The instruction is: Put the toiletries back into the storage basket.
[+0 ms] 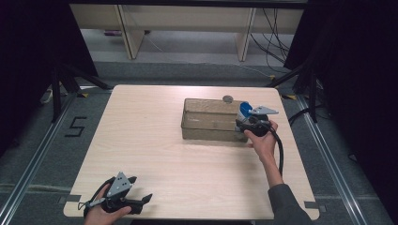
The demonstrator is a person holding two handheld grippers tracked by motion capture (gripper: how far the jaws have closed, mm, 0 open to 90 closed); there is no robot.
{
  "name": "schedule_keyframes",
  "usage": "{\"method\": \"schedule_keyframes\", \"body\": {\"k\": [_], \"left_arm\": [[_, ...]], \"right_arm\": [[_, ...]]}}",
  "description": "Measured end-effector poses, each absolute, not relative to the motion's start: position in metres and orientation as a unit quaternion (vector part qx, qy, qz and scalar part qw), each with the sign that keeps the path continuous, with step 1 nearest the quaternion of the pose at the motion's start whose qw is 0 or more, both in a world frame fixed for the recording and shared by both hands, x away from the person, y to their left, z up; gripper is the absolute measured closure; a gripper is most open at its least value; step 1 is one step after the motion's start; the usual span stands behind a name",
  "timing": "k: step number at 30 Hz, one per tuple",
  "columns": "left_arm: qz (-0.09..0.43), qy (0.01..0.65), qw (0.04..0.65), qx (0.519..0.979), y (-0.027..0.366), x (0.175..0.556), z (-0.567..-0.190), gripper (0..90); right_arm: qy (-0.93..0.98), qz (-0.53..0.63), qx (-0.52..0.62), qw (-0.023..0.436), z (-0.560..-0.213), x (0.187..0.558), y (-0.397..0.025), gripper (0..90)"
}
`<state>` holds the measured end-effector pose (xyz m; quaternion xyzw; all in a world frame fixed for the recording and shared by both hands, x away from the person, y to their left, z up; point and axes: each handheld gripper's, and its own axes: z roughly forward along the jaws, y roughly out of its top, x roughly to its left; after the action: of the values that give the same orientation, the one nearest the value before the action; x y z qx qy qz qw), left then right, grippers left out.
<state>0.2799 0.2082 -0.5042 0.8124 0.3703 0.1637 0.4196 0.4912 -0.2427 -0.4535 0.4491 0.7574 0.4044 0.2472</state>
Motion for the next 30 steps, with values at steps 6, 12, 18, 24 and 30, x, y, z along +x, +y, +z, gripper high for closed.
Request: {"method": "schedule_keyframes", "body": {"k": [6,12,18,24,30], "left_arm": [[0.167,0.367,0.411,0.818,0.209,0.281,-0.504,14.8],[0.164,0.37,0.42,0.812,0.208,0.28,-0.504,14.8],[0.169,0.366,0.408,0.819,0.21,0.28,-0.504,14.8],[0.164,0.371,0.417,0.813,0.209,0.28,-0.504,14.8],[0.165,0.367,0.411,0.818,0.211,0.281,-0.504,14.8]], "right_arm": [[0.75,0.415,0.453,0.244,-0.453,0.491,-0.244,47.3],[0.728,0.425,0.481,0.243,-0.446,0.486,-0.245,31.6],[0.72,0.443,0.472,0.251,-0.434,0.477,-0.248,22.9],[0.717,0.454,0.465,0.251,-0.427,0.468,-0.252,21.9],[0.715,0.453,0.467,0.256,-0.422,0.457,-0.251,21.5]]}}
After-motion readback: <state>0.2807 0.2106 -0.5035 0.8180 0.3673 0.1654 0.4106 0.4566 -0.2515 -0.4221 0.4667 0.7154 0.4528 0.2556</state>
